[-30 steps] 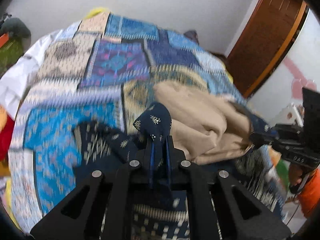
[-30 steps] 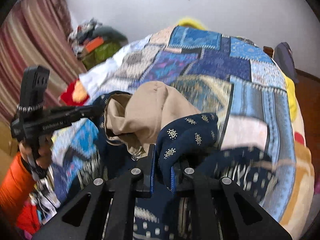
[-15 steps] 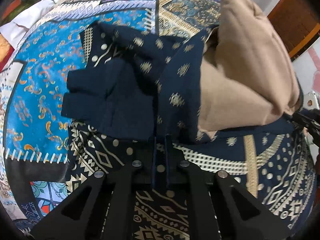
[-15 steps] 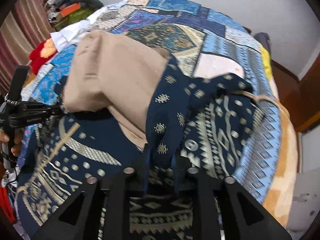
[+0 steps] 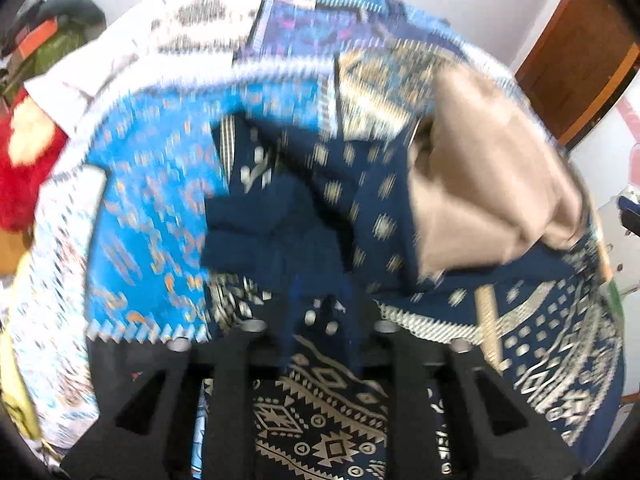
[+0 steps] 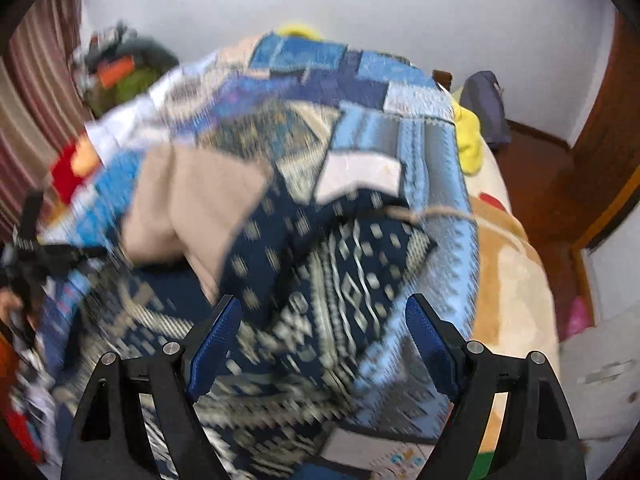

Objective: Fold large clothes

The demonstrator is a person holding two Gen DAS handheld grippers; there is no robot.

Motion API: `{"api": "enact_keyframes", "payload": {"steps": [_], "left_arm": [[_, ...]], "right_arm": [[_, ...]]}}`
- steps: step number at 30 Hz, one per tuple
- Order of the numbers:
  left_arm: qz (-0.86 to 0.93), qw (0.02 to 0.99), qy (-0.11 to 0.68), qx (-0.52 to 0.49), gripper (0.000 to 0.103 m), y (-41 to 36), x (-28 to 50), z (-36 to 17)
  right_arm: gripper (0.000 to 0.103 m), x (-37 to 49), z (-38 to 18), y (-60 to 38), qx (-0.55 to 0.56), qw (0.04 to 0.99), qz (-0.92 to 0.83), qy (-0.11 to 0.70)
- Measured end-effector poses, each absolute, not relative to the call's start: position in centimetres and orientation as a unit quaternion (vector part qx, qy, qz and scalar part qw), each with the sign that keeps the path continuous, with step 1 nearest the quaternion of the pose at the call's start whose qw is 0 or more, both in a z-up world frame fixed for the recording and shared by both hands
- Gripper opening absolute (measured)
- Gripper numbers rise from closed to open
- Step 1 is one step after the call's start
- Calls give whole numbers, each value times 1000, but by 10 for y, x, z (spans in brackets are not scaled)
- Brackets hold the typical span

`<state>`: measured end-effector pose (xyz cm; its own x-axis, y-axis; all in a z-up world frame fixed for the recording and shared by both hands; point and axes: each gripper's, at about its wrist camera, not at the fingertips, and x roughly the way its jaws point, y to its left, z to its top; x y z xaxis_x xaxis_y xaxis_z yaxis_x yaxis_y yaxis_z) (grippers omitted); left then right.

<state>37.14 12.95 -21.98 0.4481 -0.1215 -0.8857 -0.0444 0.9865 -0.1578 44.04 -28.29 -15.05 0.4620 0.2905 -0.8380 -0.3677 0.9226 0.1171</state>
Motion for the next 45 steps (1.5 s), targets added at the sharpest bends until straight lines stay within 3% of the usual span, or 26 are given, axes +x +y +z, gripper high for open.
{"api": "enact_keyframes", "payload": {"steps": [1,3,14,19,21,24,27,37,45], "left_arm": [[-23,851,518,-80,47,128,375,-213],[-25,862,501,-80,53,127,387,-198],[-60,838,535,-92,54,101,478,-232],[-83,831,543,-86,54,81,509,-250],[-93,829,546,-81,47,73,516,-254],[-107,830,544,-69,17,62,520,-253],[-99,842,526,-61,8,57,513,-239],[-109,886,447,-63,7,72,444,-149],[-97,894,436,-28,7,70,369,-132]], "right_arm": [[83,447,-147,-276,-28,855,196,480],[83,460,-143,-267,-14,855,200,478],[81,549,-184,-211,40,826,213,520],[58,586,-223,-201,77,799,208,559],[46,593,-236,-193,79,786,222,571],[22,593,-245,-182,69,781,240,573],[11,586,-238,-178,70,792,250,553],[9,511,-146,-180,48,818,322,474],[9,425,-109,-182,18,820,351,453]]}}
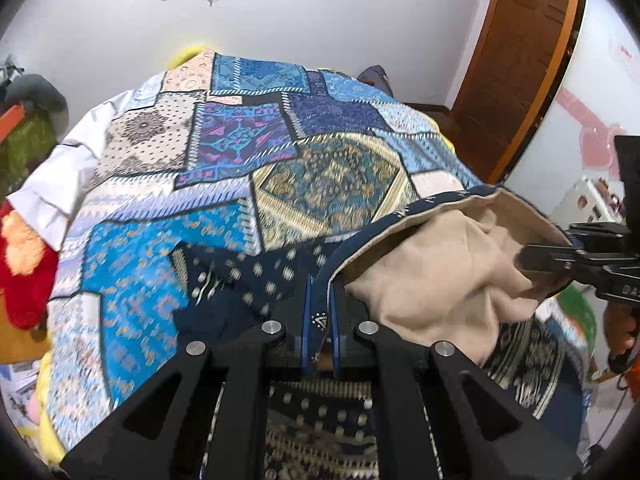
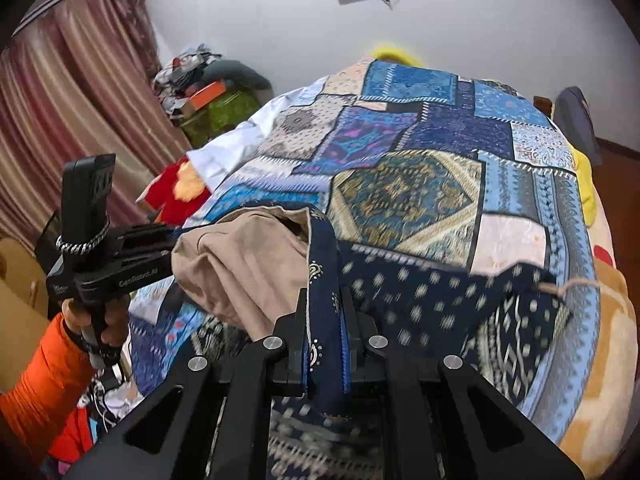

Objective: Fold large clothes

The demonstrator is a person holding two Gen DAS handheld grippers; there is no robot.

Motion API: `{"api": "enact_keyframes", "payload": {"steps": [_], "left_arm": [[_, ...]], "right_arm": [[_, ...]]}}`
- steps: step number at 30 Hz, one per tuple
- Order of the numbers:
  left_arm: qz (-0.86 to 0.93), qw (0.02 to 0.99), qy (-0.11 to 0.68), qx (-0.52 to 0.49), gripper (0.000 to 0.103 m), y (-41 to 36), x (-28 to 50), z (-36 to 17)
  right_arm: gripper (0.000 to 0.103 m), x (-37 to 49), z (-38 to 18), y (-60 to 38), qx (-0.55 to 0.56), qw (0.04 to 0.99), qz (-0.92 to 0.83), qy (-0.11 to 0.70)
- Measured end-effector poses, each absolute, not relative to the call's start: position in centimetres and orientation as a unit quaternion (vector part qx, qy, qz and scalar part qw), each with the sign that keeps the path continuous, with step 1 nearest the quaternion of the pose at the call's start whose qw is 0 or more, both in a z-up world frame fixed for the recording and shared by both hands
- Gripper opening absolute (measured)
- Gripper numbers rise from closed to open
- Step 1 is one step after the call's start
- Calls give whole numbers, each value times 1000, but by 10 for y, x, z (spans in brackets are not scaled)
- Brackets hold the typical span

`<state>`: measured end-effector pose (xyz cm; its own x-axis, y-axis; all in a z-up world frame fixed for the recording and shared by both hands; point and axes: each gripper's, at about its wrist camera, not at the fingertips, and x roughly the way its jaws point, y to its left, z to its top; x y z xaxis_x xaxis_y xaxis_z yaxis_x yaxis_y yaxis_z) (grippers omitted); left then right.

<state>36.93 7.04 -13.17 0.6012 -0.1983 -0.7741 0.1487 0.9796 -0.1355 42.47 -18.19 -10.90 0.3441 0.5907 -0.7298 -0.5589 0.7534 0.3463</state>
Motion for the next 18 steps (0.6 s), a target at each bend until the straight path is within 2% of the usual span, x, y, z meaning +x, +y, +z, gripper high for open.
{"api": "enact_keyframes", "payload": {"steps": [18], "left_arm": [[-86,863,498,-13,9,61,280,-197]], "right_arm": [[10,322,-163,-189,-23,783,326,529]]}}
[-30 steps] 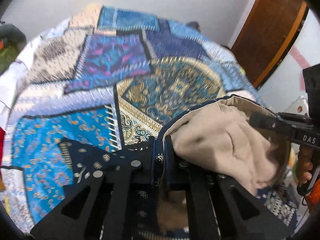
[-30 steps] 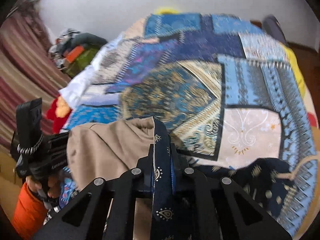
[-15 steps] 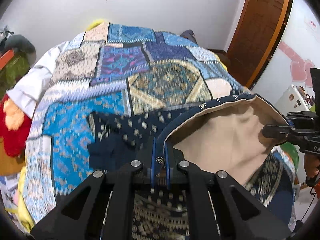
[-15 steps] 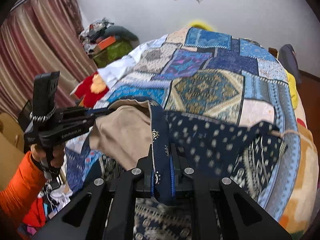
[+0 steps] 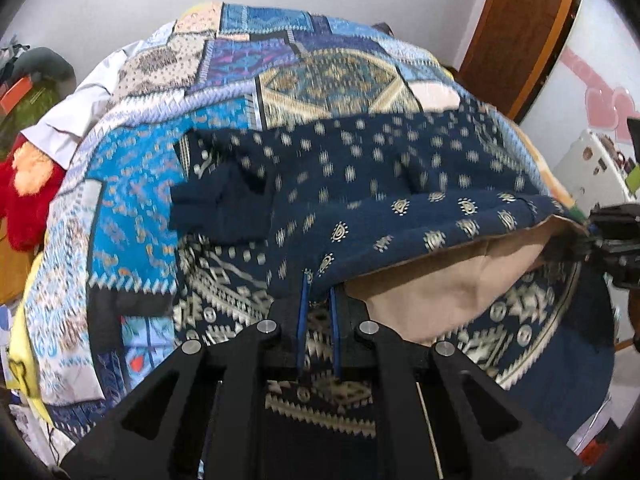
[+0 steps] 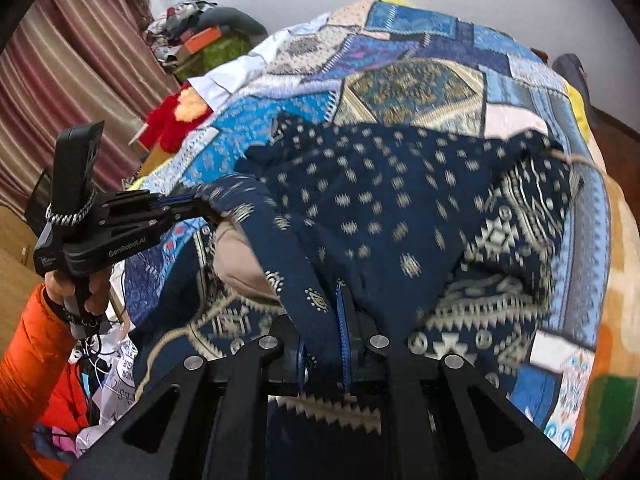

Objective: Fold large clothes

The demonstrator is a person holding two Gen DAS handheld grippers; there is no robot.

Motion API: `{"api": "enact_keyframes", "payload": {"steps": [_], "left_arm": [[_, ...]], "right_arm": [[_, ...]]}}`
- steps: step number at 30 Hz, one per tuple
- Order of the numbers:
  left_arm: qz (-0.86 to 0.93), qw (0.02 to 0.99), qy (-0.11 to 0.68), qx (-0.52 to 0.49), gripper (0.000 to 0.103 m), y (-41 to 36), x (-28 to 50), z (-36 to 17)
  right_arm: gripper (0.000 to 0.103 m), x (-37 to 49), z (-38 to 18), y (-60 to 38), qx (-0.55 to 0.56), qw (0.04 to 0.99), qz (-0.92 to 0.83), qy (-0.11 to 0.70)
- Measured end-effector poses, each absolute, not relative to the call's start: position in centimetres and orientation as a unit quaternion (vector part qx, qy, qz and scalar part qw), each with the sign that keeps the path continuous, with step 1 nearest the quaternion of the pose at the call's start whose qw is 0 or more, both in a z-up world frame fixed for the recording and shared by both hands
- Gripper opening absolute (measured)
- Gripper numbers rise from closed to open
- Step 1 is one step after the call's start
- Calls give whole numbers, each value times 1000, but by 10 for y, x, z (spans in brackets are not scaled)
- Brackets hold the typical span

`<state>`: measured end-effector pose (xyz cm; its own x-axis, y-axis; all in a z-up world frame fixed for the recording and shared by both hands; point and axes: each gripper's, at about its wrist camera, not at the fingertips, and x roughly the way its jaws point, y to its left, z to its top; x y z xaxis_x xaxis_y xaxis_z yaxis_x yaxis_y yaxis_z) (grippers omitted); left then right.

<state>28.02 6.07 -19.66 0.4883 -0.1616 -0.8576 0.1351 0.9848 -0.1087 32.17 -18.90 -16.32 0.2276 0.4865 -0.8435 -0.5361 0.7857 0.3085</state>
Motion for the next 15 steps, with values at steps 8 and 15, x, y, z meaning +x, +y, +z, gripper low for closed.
{"api": "enact_keyframes", "payload": {"steps": [8,15], "left_arm": [[-63,832,550,8,13,55,264,-244],[-37,820,571,5,13,75,251,-262]], "right_arm": [[10,307,-165,-201,-50,788,310,531],[10,305,-157,-226,-35,791,298,533]]}}
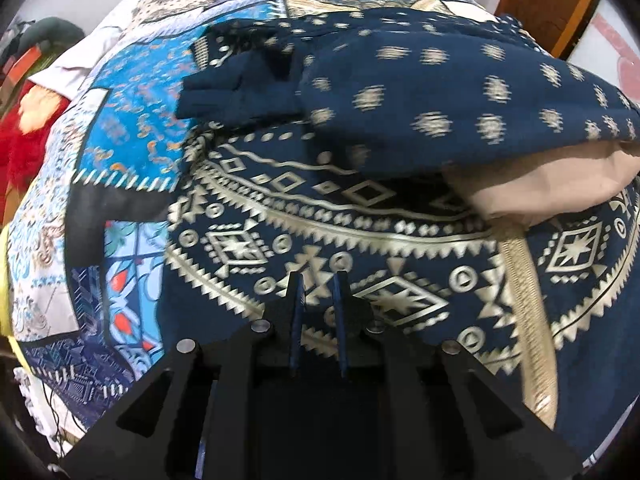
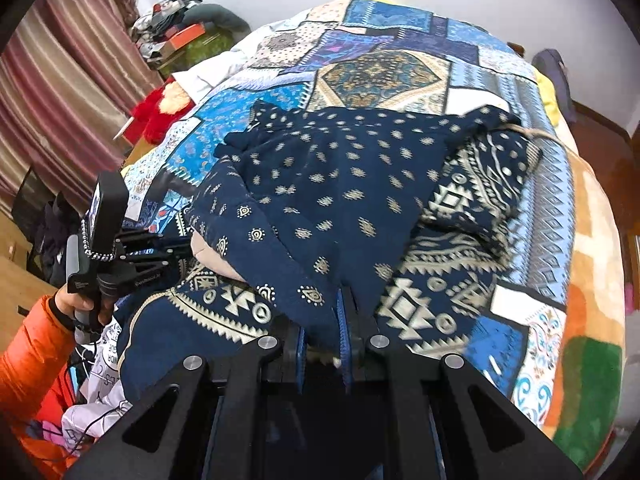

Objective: Fold large clothes

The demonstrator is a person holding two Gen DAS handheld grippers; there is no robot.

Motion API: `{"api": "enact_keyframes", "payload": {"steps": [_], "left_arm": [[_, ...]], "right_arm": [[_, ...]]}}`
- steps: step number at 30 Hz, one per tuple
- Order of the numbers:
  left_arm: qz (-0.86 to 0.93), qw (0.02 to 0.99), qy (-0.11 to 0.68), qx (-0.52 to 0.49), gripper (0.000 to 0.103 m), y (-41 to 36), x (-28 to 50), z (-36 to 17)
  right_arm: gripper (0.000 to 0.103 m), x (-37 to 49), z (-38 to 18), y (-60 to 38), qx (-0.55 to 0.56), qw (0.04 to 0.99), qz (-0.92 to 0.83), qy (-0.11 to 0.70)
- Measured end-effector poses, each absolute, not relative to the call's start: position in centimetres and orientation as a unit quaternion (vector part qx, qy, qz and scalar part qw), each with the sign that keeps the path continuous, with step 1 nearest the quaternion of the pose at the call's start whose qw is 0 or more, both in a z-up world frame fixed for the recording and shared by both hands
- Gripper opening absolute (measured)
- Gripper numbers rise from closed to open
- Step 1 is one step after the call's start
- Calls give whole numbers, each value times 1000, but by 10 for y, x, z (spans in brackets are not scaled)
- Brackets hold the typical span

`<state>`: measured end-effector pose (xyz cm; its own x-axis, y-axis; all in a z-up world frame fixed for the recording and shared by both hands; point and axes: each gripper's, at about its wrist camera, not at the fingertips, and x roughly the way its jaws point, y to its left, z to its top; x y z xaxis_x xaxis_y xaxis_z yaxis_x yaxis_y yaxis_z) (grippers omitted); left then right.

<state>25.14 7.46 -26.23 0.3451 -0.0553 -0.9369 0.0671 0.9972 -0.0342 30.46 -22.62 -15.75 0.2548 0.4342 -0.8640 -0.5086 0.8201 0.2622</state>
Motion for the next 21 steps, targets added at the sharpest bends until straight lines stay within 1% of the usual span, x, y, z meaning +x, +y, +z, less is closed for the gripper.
{"api": "enact_keyframes", "payload": {"steps": [3,5,6,7,8,9,10,11,13,16,21], "left_arm": [[-27,827,562,-8,13,90,250,-249],[-15,835,550,-11,17,98,252,-237],[-7,841,540,-11,23,103,254,-229],[0,846,533,-10,33,109,257,-223],[6,850,526,-10,37,114,259,-218],[11,855,519,-10,45,118,262,-212],[20,859,512,-12,51,123,268,-207],[25,861,508,-16,53,126,271,-203],[34,864,502,-28,65,133,282,-197],[41,865,497,-53,72,146,302,-193],[52,857,506,-82,73,158,331,-201]], "right_arm": [[10,303,-156,-238,-24,788,299,537],[10,300,-154,-244,-19,787,302,538],[10,299,-152,-248,-17,786,302,539],[10,298,-151,-251,-18,786,302,539],[10,297,-149,-253,-19,786,302,539],[10,296,-146,-256,-20,787,301,538],[10,297,-144,-258,-22,789,299,536],[10,298,-141,-261,-26,796,290,531],[10,305,-134,-269,-35,811,269,518],[10,323,-129,-278,-30,826,242,508],[10,380,-143,-279,-34,844,175,505]]}}
